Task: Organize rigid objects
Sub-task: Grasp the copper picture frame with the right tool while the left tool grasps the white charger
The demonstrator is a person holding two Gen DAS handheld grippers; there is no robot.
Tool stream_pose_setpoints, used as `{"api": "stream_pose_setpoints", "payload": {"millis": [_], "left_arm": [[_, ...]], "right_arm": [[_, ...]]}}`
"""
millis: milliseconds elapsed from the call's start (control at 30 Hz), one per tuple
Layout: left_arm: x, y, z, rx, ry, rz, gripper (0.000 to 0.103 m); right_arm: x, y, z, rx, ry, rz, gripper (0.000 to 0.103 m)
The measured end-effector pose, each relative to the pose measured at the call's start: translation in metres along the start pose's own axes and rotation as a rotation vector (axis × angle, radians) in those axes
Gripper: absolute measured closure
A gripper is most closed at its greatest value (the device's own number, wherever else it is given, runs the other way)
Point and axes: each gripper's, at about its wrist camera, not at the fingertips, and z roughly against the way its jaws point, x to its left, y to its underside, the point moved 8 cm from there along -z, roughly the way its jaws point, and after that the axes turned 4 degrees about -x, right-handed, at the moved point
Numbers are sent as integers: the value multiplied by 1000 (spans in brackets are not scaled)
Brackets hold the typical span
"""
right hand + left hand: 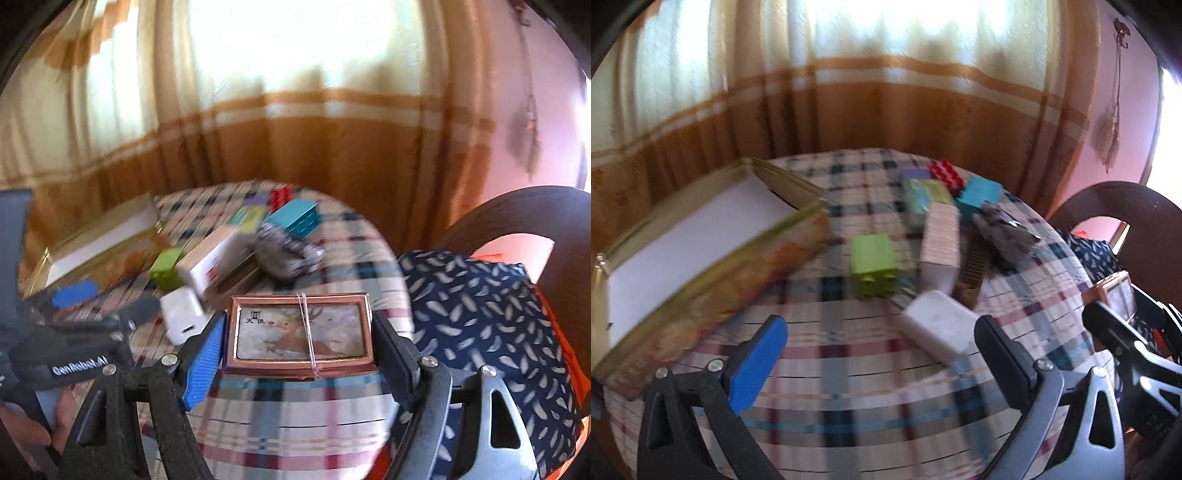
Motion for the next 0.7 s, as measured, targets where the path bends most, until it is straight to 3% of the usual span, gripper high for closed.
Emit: {"api": "stream_pose_setpoints", "payload": {"millis": [200, 333, 600, 700], "left_arm": [[-26, 2, -27, 90, -24, -26, 3], [-31, 11, -45, 181, -31, -2, 13], [-34, 13, -42, 172, -25, 9, 18], [-35, 11, -41, 155, -5, 9, 36]], "right_arm": [[-16, 4, 4, -4, 14, -41, 25], [-23, 8, 2, 4, 16, -56, 25], [-27, 13, 0, 19, 3, -75, 25], [-25, 12, 2, 16, 2, -76, 25]]}}
